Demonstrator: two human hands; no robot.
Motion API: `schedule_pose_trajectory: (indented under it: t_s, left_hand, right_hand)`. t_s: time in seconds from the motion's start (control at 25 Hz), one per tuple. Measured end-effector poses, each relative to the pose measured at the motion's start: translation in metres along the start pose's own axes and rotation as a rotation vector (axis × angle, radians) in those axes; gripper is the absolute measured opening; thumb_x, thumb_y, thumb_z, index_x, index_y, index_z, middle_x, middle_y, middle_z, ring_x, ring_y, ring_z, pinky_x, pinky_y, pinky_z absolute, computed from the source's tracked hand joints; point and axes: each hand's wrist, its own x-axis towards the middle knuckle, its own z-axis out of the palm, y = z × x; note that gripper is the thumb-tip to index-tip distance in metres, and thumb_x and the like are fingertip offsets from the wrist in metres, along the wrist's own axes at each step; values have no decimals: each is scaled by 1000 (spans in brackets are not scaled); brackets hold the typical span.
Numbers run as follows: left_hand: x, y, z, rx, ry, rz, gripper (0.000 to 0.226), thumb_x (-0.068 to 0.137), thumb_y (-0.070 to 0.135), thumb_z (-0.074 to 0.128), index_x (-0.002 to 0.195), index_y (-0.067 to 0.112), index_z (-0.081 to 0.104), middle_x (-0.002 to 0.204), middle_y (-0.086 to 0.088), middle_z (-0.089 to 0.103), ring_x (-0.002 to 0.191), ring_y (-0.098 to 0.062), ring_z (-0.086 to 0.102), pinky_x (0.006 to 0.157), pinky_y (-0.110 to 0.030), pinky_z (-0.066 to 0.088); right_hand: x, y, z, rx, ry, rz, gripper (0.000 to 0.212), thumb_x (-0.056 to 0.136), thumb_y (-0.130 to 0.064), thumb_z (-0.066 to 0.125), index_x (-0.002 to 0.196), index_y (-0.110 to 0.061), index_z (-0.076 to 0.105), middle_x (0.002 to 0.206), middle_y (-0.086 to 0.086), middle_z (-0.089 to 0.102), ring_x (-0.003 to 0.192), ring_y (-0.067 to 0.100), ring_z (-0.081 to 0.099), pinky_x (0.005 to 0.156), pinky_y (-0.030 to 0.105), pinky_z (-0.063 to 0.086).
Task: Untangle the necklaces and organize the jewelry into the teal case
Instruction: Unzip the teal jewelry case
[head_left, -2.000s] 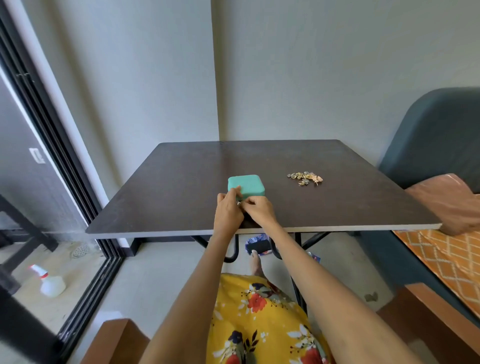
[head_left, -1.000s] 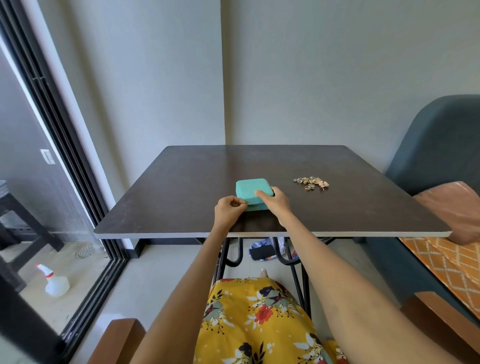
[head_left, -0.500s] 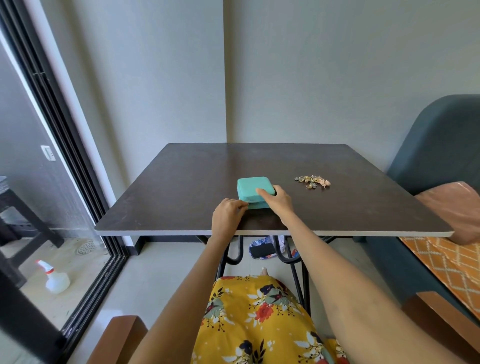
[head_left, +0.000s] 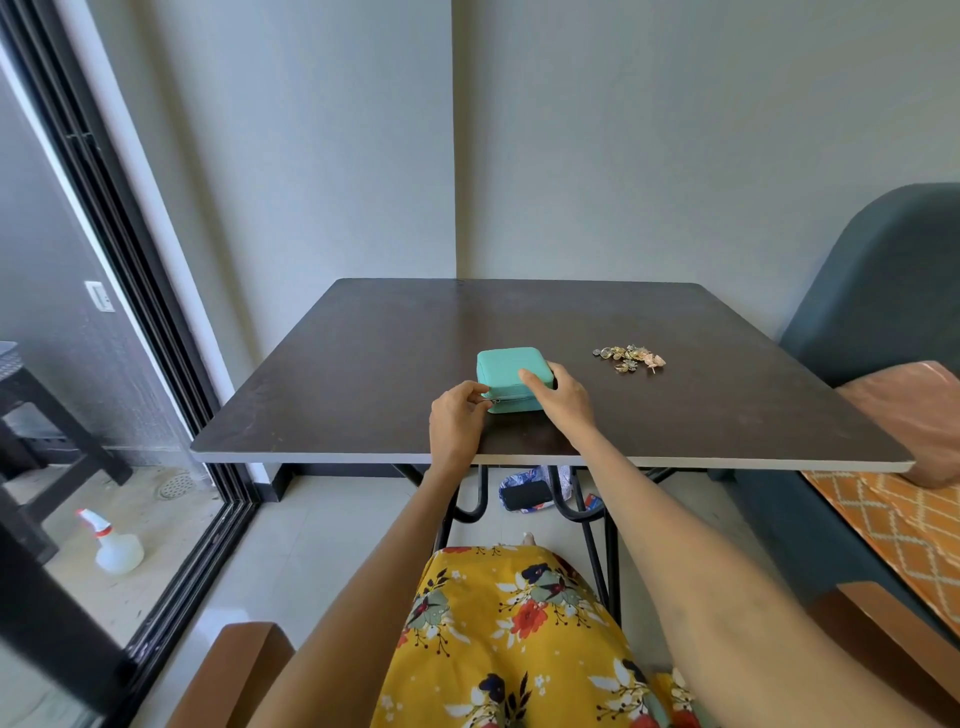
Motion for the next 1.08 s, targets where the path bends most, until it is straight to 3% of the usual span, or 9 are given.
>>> schedule_pose_trajectory:
  t_s: [0.12,0.32,0.48,0.64,0.88,1.0,1.08]
  left_hand:
    - [10,-7,-7,40,-2,-24,19,87,9,64,105,9,69,99,-7,70,82,-12,59,77,-22,48]
    - [35,-21,-18,120,-15,-16,18,86,5,62,103,10,63,85,-2,62,78,-18,57,72,-31,47]
    - [67,-31,-17,66,20,-115,21,85,5,65,105,7,61,81,-1,58,77,-17,55,70,-26,41]
    - [92,-34,-3,-12,-52,-153,26,84,-1,61,108,8,60,82,-3,59,82,-21,60,78,-33,50]
    - [98,-37,-2,-157,-133,-136,36,86,-3,54,120,10,56,108,-13,65,88,-15,60,83,-28,52]
    - [83,-33,-10,-449,-235,-173,44,94,12,52,137,15,42,137,-7,49,112,-13,53,91,-29,47]
    - [72,-35,-17,-426,-405,-148,66,91,32,58,147,19,25,147,2,31,127,-9,38,102,-27,37]
  right_hand:
    - [1,-2,-3,31,6,-2,60,85,-57,54,135,-24,46,128,3,55,115,20,50,90,37,47]
    - [12,1,-3,16,-84,-48,57,84,-56,56,133,-30,47,130,2,53,120,21,46,95,43,47]
    - [19,3,-1,32,-113,-63,54,83,-56,57,130,-33,48,129,1,53,118,19,46,93,43,47]
    - [19,6,-1,73,-112,-81,49,81,-55,60,125,-35,51,120,-5,56,112,16,50,88,40,49]
    - [19,5,2,37,-87,-79,51,84,-57,56,127,-31,49,122,-6,56,108,12,50,86,38,50]
    - [18,4,0,33,-86,-45,55,86,-64,46,128,-29,48,124,-5,56,109,12,49,89,37,45]
    - [18,2,-1,74,-83,0,55,90,-64,35,127,-28,51,126,-1,57,110,15,50,88,35,40]
